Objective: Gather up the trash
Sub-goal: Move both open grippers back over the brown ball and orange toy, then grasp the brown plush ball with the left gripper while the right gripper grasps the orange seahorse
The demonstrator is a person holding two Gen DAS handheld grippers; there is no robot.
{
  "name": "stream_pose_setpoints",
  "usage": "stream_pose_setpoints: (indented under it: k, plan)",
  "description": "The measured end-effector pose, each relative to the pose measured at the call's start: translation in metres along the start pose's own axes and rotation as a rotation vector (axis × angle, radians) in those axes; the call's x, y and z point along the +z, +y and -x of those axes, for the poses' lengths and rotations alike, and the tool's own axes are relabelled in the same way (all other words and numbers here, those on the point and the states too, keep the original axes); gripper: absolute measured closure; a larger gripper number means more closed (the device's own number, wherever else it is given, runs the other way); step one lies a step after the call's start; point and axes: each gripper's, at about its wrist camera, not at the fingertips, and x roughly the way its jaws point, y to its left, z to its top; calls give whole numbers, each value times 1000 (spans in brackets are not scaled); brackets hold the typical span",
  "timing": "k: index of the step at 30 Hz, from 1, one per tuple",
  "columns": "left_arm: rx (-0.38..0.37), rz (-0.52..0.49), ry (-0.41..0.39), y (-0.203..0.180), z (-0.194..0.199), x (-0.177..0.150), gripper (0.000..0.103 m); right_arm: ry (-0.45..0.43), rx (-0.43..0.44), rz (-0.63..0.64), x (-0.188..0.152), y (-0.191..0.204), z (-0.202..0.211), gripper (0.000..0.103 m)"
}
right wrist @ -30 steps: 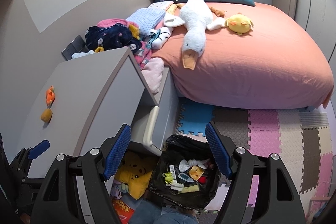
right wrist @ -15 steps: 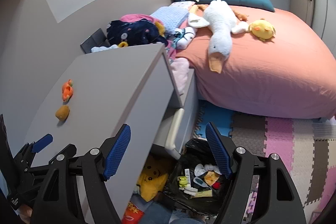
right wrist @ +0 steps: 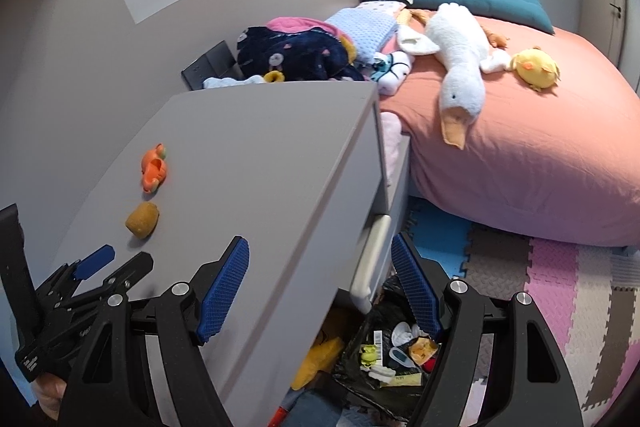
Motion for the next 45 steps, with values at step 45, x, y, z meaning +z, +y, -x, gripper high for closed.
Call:
stream_pose_setpoints:
  k: [45]
  plan:
    - [129,214,-27,138,-18,40,66,87,96,182,43,150,-109,29]
